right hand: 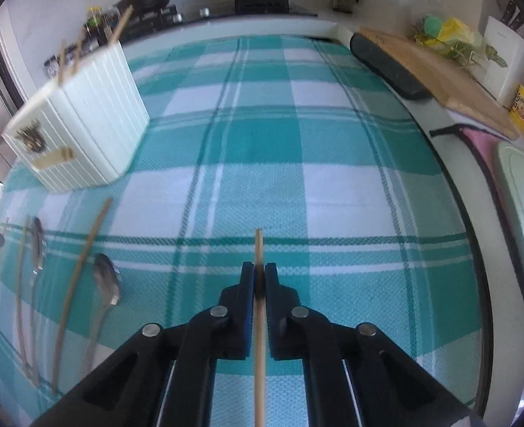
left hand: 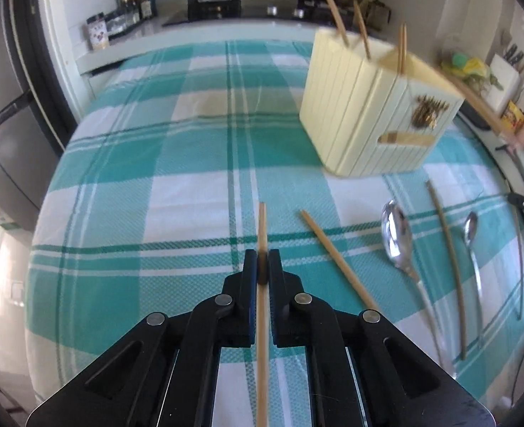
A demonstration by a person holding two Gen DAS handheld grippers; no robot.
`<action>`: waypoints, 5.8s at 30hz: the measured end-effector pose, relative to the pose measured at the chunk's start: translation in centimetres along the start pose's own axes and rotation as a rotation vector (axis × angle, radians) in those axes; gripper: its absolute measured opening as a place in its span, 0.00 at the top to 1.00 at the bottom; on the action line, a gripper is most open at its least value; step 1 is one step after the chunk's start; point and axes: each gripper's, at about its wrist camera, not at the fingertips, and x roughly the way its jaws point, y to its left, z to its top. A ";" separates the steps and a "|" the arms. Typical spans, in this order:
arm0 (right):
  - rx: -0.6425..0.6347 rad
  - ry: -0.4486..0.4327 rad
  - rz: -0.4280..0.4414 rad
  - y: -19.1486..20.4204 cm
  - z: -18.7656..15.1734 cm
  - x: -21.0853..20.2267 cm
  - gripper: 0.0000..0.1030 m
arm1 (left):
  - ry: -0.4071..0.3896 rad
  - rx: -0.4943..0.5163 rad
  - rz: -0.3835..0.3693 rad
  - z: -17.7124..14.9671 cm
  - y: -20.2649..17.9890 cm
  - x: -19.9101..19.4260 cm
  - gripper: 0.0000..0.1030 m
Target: Organize utensils
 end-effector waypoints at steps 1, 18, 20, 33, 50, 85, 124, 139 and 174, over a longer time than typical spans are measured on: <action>-0.008 -0.054 0.020 0.5 0.2 -2.0 0.94 | -0.042 -0.010 -0.017 0.2 0.2 -1.7 0.96; -0.138 -0.527 0.084 6.1 9.1 -18.0 0.94 | -0.536 -0.029 -0.195 10.0 -0.4 -18.1 0.96; -0.177 -0.545 0.070 7.1 11.5 -18.1 0.94 | -0.568 -0.015 -0.190 12.5 -1.2 -18.5 0.96; -0.239 -0.683 0.176 13.2 19.3 -17.2 0.94 | -0.542 -0.004 -0.179 20.4 -4.7 -11.9 0.96; 0.056 -0.167 0.249 11.0 21.7 2.8 0.94 | -0.195 -0.009 -0.163 20.1 -5.6 1.1 0.96; -0.083 -0.054 -0.136 2.0 -9.2 0.2 0.42 | 0.009 -0.131 0.086 -7.7 0.5 1.2 0.15; 0.000 -0.036 -0.126 0.9 -9.6 0.9 0.37 | -0.015 -0.143 0.011 -7.5 -2.3 0.7 0.01; 0.002 -0.036 -0.125 0.8 -9.6 0.9 0.36 | 0.024 -0.007 0.117 -6.6 -9.0 3.9 0.00; -0.257 -0.020 -0.037 13.8 -11.8 -0.2 0.90 | -0.035 -0.007 0.078 -9.4 -6.7 0.5 0.92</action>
